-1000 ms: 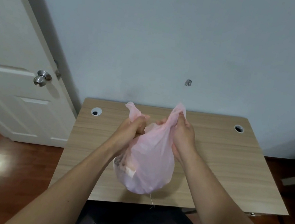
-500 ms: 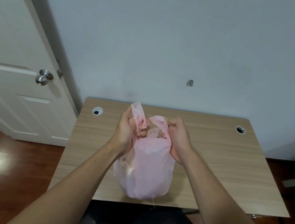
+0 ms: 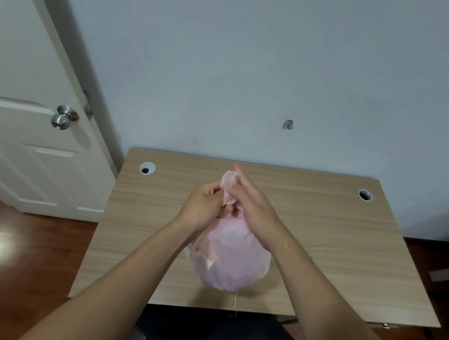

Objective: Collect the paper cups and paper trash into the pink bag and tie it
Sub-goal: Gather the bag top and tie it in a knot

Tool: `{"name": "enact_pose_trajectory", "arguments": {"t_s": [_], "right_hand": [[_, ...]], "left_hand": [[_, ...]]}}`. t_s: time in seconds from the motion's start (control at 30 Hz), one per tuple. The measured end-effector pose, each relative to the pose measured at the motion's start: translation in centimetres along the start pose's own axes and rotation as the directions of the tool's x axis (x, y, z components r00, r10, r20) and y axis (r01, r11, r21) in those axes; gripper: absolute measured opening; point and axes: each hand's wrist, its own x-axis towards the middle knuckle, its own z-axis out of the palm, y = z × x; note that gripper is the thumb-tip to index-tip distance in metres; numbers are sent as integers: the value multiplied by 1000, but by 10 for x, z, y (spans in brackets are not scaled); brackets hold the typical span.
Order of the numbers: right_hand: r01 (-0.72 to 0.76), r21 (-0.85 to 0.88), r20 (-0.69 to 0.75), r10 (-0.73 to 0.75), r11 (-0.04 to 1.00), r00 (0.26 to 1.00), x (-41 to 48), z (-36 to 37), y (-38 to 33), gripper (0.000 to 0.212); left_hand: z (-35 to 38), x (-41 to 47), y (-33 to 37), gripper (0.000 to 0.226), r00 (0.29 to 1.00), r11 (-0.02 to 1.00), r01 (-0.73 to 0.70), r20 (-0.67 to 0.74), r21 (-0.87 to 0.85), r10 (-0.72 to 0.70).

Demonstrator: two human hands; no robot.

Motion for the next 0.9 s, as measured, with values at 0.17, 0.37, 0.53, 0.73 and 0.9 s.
{"name": "enact_pose_trajectory", "arguments": {"t_s": [0.17,0.37,0.53,0.73,0.9], "right_hand": [[162,-91,-148,-174,983,973,0,8,8,30],[190,-177,-284,-235,966,930,4,5,13,23],[145,-345,-396,-284,927,874,3,16,11,26],[-134,-365,-317,12,921,948,12,3,14,29],[-199,-156,-178,171,967,969,10,-3,13,15]], "left_hand": [[0,3,-8,31,993,998,-22,-115,52,28],[-4,5,-18,32,974,975,-187,-105,116,200],[-7,1,-30,29,884,861,-325,-199,390,424],[-21,-1,-29,57,781,561,-472,27,680,624],[-26,3,-26,47,730,523,-551,71,650,680]]}}
